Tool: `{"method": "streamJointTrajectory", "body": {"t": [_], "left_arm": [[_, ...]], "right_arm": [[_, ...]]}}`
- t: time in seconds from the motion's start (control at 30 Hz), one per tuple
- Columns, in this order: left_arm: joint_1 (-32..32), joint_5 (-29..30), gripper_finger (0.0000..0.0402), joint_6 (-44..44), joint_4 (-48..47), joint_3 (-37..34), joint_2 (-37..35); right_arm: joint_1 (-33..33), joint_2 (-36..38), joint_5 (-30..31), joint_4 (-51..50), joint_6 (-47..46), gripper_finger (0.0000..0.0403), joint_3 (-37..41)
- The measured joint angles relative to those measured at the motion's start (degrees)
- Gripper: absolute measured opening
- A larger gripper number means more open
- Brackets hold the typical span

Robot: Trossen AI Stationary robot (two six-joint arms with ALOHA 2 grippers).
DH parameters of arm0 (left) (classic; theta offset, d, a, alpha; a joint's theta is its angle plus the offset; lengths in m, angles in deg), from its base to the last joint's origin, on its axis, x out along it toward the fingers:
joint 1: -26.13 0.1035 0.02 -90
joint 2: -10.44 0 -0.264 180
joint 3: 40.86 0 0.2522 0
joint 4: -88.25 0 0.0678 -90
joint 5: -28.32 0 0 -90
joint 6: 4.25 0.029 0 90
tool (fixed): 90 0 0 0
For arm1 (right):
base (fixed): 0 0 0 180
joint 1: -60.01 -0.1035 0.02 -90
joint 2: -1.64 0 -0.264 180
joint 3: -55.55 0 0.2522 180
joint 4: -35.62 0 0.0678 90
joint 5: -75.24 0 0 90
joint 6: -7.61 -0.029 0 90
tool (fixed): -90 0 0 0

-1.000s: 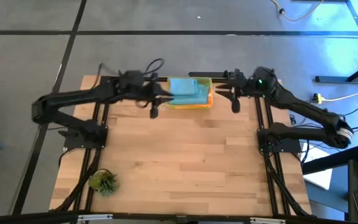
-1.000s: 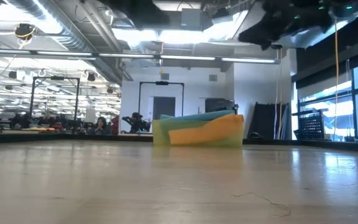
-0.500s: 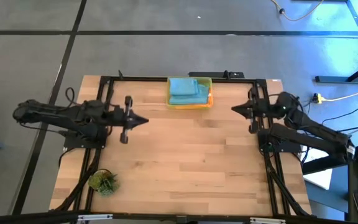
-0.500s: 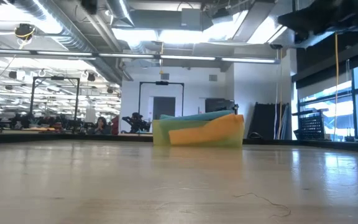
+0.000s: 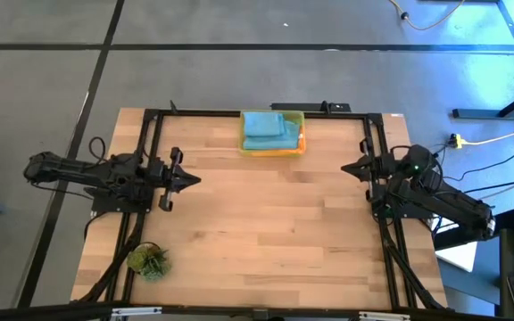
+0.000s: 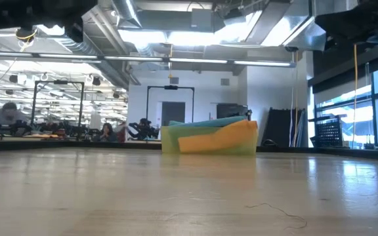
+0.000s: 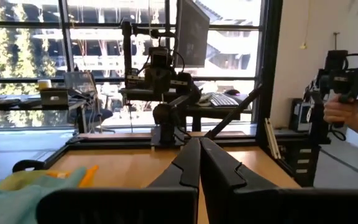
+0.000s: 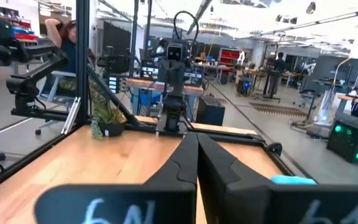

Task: Fold microfiber towels
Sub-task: Return to Home Position

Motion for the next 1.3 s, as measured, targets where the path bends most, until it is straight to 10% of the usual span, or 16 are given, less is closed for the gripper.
{"method": "streamJointTrajectory", "body": {"t": [0.5, 1.3], "left_arm": [[0.0, 0.5, 0.0, 2.2, -9.0, -1.8, -22.2], [0.0, -0.5, 0.0001, -5.0, -5.6, -12.4, -22.5]], "right_arm": [[0.0, 5.9, -0.9, -1.3, -1.8, 0.0005, 0.2], [0.0, 5.6, 0.3, 12.6, -6.0, 0.0011, 13.2]]}}
